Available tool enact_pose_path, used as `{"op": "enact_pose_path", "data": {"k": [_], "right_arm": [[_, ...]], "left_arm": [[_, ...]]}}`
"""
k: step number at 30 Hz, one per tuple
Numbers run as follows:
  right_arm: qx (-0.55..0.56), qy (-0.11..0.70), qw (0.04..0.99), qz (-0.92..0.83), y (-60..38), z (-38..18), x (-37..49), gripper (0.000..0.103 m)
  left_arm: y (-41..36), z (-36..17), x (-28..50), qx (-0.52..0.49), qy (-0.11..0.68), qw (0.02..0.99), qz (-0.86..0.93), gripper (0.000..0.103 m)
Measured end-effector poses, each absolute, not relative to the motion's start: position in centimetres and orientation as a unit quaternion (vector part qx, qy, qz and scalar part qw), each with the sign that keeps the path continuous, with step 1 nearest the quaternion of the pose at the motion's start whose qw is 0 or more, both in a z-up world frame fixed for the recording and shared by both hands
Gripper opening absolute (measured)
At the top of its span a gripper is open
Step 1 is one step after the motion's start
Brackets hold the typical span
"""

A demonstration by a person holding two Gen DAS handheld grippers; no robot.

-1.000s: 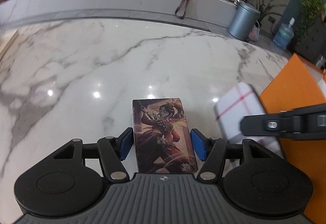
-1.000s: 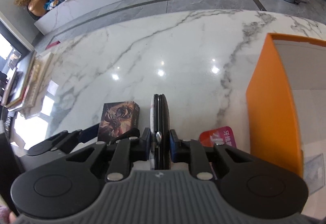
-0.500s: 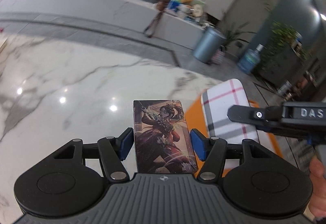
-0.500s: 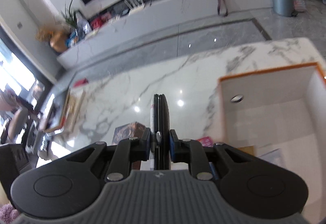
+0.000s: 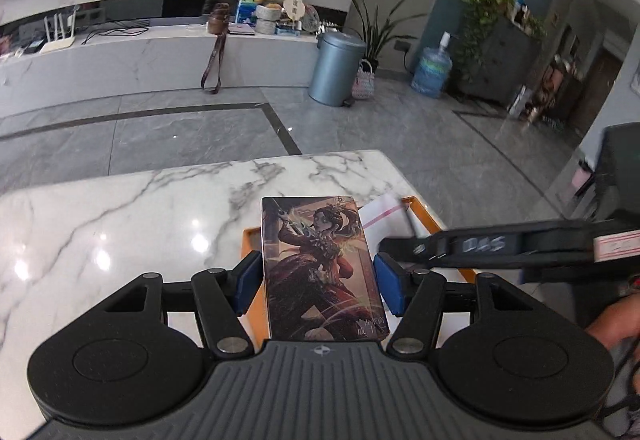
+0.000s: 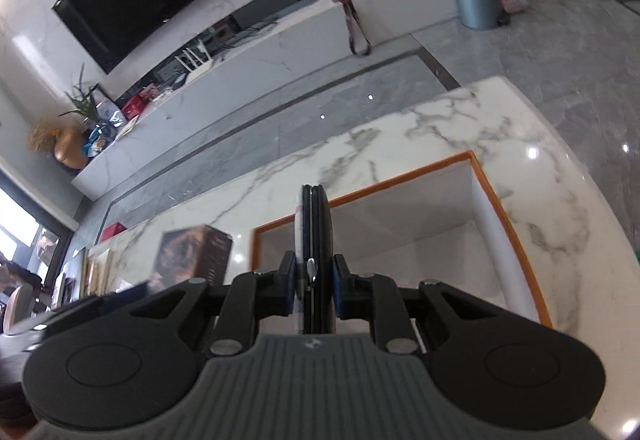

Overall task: Organize rigid objects
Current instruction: 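Lift the card box and plaid case and carry both over the orange box, then lower the card box into the box and open the left tool while the right tool releases the plaid case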

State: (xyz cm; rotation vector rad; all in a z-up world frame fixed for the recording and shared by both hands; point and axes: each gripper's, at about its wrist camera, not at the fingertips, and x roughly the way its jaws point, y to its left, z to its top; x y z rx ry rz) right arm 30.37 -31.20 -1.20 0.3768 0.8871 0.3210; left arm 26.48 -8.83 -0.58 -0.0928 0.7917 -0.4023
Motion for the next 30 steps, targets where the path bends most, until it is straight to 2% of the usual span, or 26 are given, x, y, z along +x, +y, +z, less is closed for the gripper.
{"op": "enact_pose_path", "data": {"k": [16, 21, 27, 30], "right_arm": [[0.186, 0.516, 0.821, 0.158, -31.4, -11.8, 37.8, 0.018], [0.170, 0.521, 0.823, 0.148, -31.2, -12.7, 37.9, 0.022], [0.104, 0.516, 0.842, 0.121, -31.0, -12.4, 37.9, 0.032], [0.076, 0.501, 0.855, 0.116, -31.0, -11.6, 37.4, 0.032]], "left_arm": [[-11.5, -3.9, 29.7, -0.009, 0.409, 0.891, -0.198, 0.069], [-11.8, -4.1, 29.9, -0.003, 0.411, 0.890, -0.198, 0.069], [-12.7, -4.4, 30.0, 0.016, 0.419, 0.887, -0.193, 0.069], [-13.4, -4.7, 30.1, 0.025, 0.440, 0.879, -0.179, 0.069]]}}
